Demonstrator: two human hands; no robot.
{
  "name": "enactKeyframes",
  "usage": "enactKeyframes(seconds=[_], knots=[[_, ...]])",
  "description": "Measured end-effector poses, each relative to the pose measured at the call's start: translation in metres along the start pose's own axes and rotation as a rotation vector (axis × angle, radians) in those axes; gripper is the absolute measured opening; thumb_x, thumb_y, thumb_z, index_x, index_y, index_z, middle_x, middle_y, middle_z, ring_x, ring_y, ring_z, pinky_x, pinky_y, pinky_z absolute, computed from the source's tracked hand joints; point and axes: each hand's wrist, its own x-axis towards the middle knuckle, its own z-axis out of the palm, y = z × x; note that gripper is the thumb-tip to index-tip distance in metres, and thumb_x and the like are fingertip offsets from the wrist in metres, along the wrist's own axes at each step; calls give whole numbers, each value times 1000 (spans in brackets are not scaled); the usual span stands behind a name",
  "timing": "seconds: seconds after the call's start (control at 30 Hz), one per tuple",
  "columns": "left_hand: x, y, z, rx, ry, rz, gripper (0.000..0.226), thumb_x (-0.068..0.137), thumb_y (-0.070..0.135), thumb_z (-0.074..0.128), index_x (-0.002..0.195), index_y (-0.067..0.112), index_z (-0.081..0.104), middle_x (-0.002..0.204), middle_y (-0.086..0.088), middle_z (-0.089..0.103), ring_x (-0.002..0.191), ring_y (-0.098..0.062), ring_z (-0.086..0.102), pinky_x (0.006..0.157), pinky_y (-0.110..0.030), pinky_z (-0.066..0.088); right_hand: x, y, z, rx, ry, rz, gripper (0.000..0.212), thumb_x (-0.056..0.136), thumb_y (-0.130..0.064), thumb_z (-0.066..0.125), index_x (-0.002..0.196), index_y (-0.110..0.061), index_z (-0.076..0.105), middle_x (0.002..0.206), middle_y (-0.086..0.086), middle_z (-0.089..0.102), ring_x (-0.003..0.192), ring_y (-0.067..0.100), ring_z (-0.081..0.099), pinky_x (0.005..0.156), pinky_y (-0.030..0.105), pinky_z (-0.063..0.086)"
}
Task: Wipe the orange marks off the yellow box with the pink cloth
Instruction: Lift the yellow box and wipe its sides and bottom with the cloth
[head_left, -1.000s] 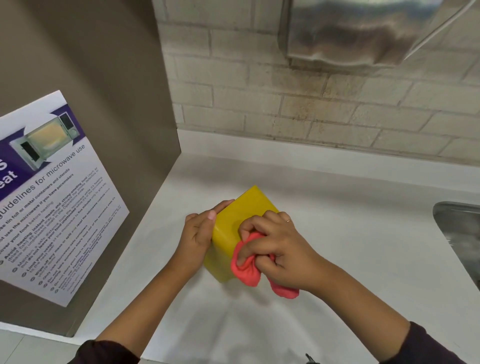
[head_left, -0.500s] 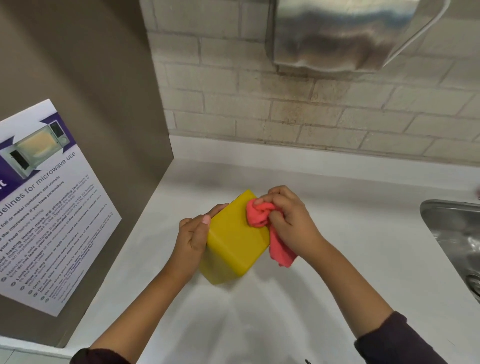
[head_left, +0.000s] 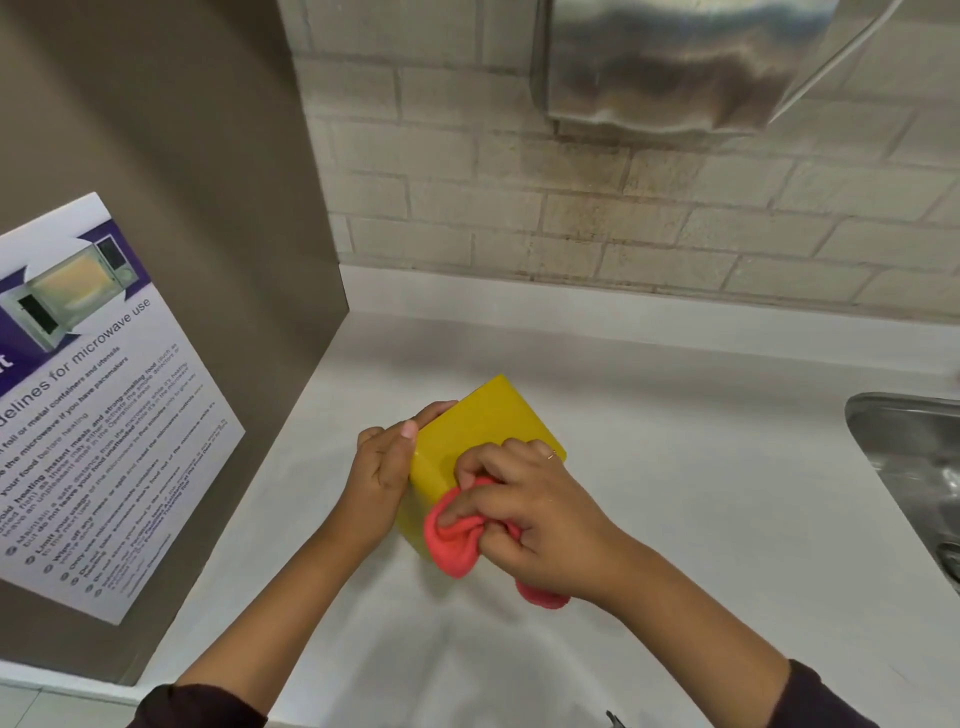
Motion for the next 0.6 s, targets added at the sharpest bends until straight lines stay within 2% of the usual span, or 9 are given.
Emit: enactKeyframes(seconds=[0.1,0.17,0.23,0.3,0.37,0.43,0.47,0.53,0.6], knots=[[-1,-4,-1,-7,13,-18,46,89,55,24,118,49,59,119,2,65,116,-36,50,104,-56,36,-15,15,-3,93,73,54,29,68,-14,50,80,-28,72,89,-5,57,80,13,52,78,34,36],[-1,-1,-3,-12,17,-34,47,88,58,24,118,50,58,121,1,64,118,-30,50,106,-53,37,-27,29,-4,98,143,119,28,66,-12,48,76,-26,71,89,-9,54,79,11,53,79,33,36],[2,2,-5,-51,17,-28,48,88,57,25,119,45,60,120,5,66,120,-22,54,107,-42,39,-39,42,-1,103,226,219,30,66,-7,48,74,-22,72,91,-10,53,80,8,53,79,28,39],[2,7,-6,-91,18,-16,45,89,54,26,115,46,62,116,15,68,116,-9,58,98,-21,43,-49,51,1,356,425,466,35,68,1,44,74,-22,70,87,-6,57,81,6,56,76,18,43],[0,11,-6,-110,4,-14,41,92,49,27,113,48,62,114,23,67,112,-1,59,89,-8,42,-54,57,2,816,607,758,29,81,-7,43,73,-27,62,73,-4,59,65,8,60,61,21,50],[-3,13,-6,-127,-4,-13,40,94,38,28,112,45,62,114,24,67,112,1,59,87,-5,42,-50,56,9,1347,590,951,21,92,-18,41,77,-24,54,63,5,57,50,16,58,48,28,51],[-2,16,-6,-133,-18,-22,40,93,33,29,112,42,63,113,23,67,110,2,59,86,-6,43,-46,56,13,1464,573,994,19,94,-19,40,81,-20,54,65,9,60,53,20,62,49,29,52],[5,25,-7,-145,-51,-78,39,83,25,36,102,40,66,105,19,70,100,-1,63,79,-10,47,-35,52,21,1485,540,1024,13,95,-13,43,95,-12,55,84,16,68,75,25,69,62,34,56],[13,37,-10,-182,-55,-223,37,68,21,41,91,37,66,96,11,73,88,-14,64,69,-24,49,-27,46,28,1393,514,1001,18,93,-2,42,107,-9,51,103,20,63,92,29,63,77,41,54]])
